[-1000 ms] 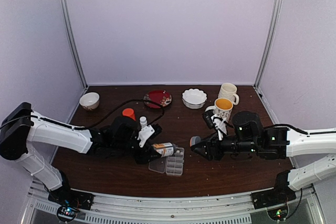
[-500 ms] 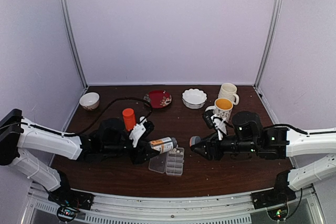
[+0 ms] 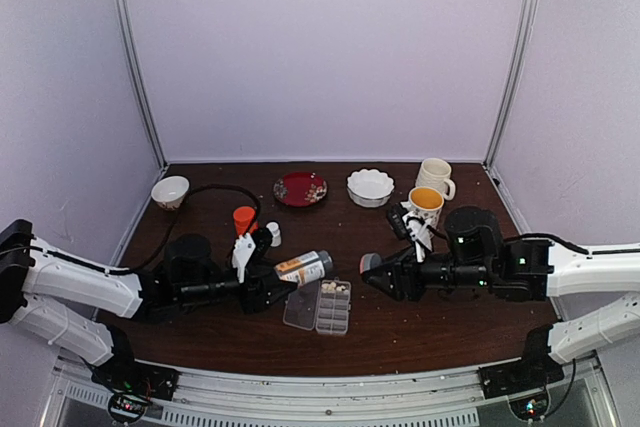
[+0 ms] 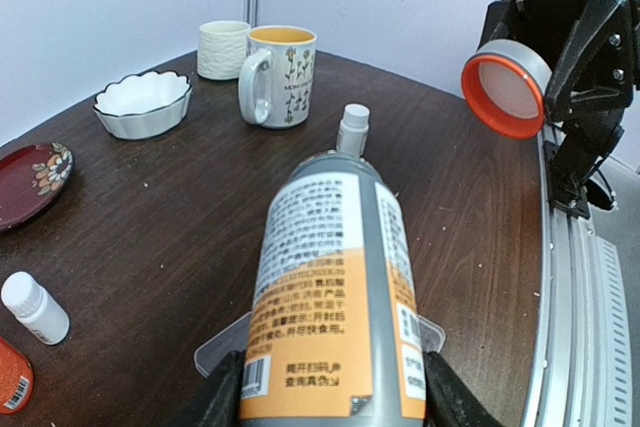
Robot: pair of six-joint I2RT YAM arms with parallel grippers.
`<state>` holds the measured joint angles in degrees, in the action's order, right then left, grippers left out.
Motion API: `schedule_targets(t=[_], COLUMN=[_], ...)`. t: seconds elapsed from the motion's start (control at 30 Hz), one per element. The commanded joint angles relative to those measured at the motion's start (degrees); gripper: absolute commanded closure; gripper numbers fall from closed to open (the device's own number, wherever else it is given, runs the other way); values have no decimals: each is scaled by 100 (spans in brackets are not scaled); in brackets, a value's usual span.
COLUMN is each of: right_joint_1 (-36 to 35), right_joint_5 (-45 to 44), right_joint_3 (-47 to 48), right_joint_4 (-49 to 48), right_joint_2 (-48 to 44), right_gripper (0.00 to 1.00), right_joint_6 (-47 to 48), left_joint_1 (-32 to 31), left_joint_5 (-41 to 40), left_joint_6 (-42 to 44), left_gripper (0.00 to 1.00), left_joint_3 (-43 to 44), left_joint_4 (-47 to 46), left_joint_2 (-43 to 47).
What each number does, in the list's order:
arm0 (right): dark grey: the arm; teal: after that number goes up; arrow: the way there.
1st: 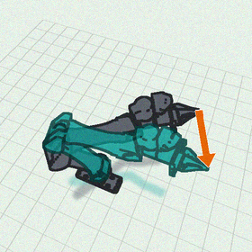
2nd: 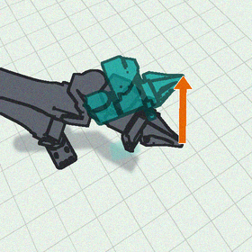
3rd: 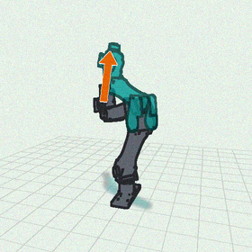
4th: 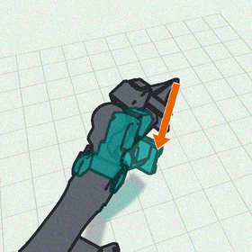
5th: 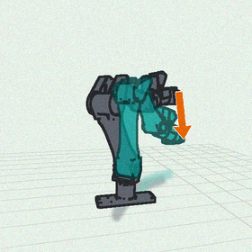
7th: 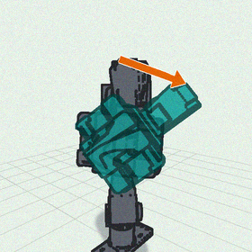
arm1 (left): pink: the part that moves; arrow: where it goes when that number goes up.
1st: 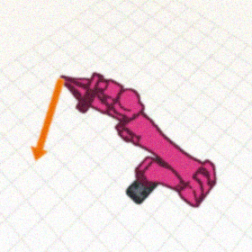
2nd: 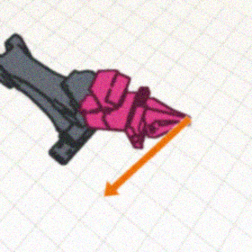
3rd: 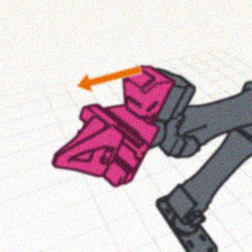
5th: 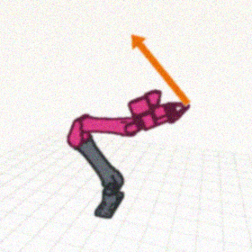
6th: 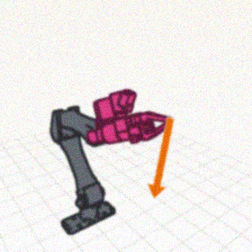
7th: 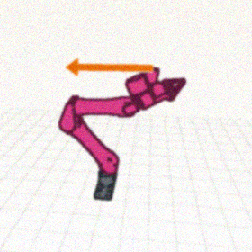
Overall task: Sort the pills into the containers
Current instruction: Close the lid of the pill bottle on the pill bottle.
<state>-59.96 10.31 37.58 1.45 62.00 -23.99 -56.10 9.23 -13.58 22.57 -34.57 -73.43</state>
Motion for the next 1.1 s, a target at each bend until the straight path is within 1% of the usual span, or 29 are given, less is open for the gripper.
schedule_targets(t=[0.0, 0.17, 0.3, 0.37, 0.53, 0.63, 0.7, 0.8, 0.93, 1.07], right_joint_1=[46, 79, 131, 159, 221, 248, 248, 238, 201, 170], right_joint_5=[22, 199, 286, 407, 1340, 2134, 2597, 2960, 2920, 2938], right_joint_3=[207, 289, 532, 740, 1678, 2340, 2762, 3269, 3863, 3966], right_joint_4=[-129, -126, 54, 236, 1003, 1495, 1788, 2053, 2452, 2420], right_joint_2=[-210, -431, -600, -644, -496, -277, -98, 242, 614, 740], right_gripper=[100, 100, 100, 100, 100, 100, 100, 100, 100, 100], right_joint_6=[126, 481, 752, 904, 1492, 1825, 1947, 1972, 2067, 2058], left_joint_1=[-8, -13, -11, -15, -15, -13, -7, -9, -12, -10], left_joint_5=[140, 409, 502, 547, 960, 1654, 2109, 2549, 2570, 2598], left_joint_6=[-231, -435, -689, -760, -880, -1004, -1128, -1276, -1311, -1185], left_gripper=[100, 100, 100, 100, 100, 100, 100, 100, 100, 100], left_joint_3=[-278, -450, -673, -706, -550, -345, -172, 39, 187, 340], left_joint_4=[-1318, -1945, -2871, -3183, -3602, -3892, -4014, -4170, -4080, -3582], left_joint_2=[205, 318, 455, 526, 823, 968, 1004, 981, 957, 961])
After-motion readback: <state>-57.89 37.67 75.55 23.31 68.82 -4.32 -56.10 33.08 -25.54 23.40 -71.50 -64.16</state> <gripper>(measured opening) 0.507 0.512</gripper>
